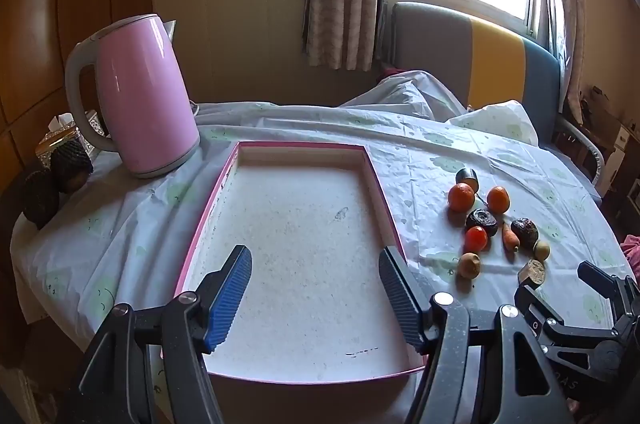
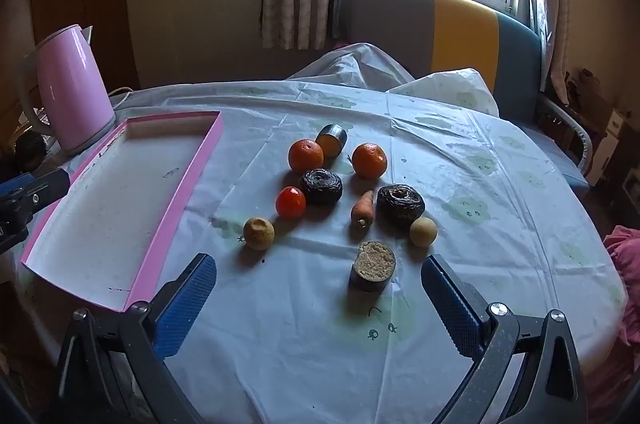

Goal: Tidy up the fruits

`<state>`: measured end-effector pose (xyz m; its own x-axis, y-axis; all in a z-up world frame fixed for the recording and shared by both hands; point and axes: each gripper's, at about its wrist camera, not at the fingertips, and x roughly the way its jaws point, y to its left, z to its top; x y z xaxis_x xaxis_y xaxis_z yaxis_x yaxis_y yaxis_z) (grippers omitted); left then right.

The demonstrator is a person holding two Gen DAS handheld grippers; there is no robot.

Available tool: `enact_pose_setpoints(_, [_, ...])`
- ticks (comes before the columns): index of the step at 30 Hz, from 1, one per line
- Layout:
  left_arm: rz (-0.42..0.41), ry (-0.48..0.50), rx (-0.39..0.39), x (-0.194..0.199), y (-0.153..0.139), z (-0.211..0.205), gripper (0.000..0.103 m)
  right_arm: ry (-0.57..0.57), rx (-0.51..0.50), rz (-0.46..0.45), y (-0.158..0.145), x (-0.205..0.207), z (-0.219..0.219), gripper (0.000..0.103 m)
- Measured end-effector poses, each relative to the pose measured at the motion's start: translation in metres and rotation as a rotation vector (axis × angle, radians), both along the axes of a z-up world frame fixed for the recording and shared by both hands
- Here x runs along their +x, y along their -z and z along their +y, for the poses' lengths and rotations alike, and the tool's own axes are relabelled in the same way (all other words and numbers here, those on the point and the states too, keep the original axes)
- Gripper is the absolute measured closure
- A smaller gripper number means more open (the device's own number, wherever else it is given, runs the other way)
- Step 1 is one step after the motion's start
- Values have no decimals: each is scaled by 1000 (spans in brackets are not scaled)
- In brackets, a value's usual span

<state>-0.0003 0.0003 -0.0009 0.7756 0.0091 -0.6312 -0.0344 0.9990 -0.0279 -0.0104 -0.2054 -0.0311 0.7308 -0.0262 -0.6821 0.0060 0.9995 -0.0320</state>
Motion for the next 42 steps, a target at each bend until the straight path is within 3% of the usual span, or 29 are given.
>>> enact_pose_setpoints(12, [52, 26, 11, 4, 11, -9, 36, -2, -23, -30, -5, -2, 1, 0])
enact_pose_setpoints(33, [83, 103, -79, -2, 9, -10, 36, -20, -34, -54, -9, -11, 3, 0])
enact_pose_setpoints(42, [89, 125, -36, -2, 10, -17, 36, -7, -29, -53, -9, -12, -4, 0])
